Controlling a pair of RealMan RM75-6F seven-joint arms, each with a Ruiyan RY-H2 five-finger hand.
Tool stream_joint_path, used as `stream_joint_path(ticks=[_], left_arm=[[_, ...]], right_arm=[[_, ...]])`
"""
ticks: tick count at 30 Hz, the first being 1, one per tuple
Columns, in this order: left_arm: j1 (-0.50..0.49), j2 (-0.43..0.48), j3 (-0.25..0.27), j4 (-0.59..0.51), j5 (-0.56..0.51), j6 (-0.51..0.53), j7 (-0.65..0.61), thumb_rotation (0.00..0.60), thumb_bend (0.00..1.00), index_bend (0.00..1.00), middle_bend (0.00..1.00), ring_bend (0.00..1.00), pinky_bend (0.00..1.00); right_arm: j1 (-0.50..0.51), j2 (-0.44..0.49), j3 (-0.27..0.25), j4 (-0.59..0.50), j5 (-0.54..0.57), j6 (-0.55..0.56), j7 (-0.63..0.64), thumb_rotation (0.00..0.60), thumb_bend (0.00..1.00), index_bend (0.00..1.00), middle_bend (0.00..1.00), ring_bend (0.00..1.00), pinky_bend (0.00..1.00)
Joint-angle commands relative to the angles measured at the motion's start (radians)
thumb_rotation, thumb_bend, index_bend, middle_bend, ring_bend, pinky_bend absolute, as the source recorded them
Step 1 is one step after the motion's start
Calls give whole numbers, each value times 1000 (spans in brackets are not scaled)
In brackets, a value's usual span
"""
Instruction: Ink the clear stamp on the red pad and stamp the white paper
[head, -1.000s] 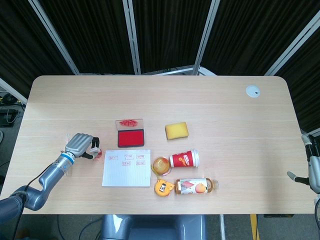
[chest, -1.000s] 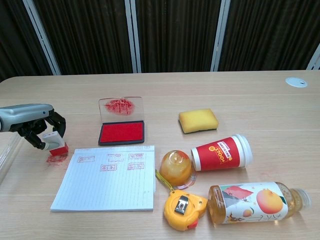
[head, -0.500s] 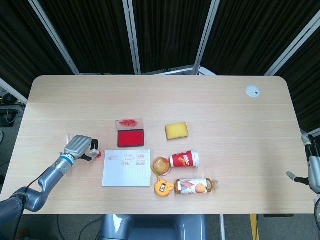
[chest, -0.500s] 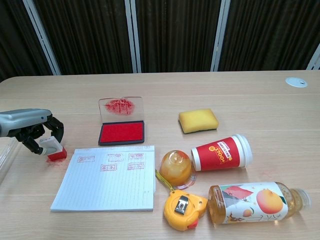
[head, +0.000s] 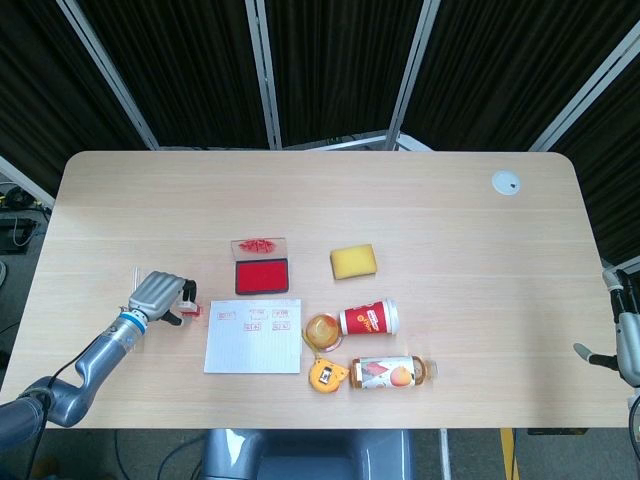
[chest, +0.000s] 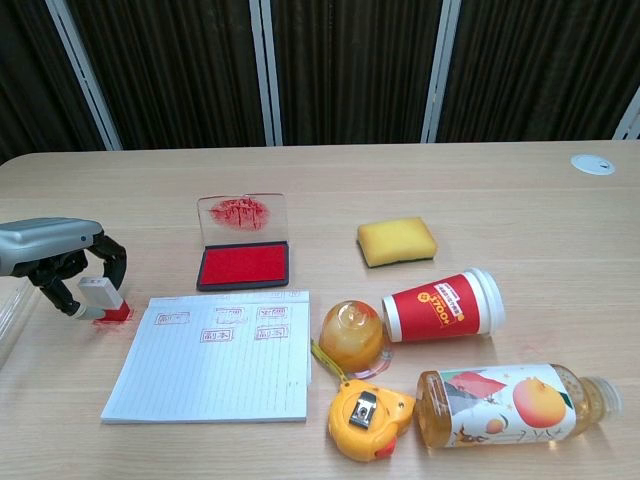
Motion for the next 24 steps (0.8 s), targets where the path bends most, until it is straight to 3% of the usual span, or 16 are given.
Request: stream_joint_path(ticks=[1,6,13,19,22,24], left_arm=[[2,3,-1,-8,-1,3,9,600,164,479,475,848,821],[9,21,-8,-32,0,25,26,600,144,460,435,846,818],[32,121,-13,-147,20,100,52,600,70,387,335,838,811],[82,281,-18,-347,35,215,112,600,0,187,156,792,776],[115,326,-25,-418,36,285,136,600,0,114,36,632,651],[150,360,-26,-476,30,340,162,600,0,47,0,432,445]], right_arm=[[0,0,0,-1,-1,1,0,600,0,0,0,0,0],[-1,2,-1,-5,-2,1,0,600,0,0,0,0,0],[-5,7,-5,-15,-15,10,4,600,0,0,0,0,0],[-15,23,-13,-41,-51,33,18,600,0,0,0,0,0],[-18,28,-16,-48,-65,40,26,600,0,0,0,0,0],[-20,33,-18,-54,-77,45,33,600,0,0,0,0,0]])
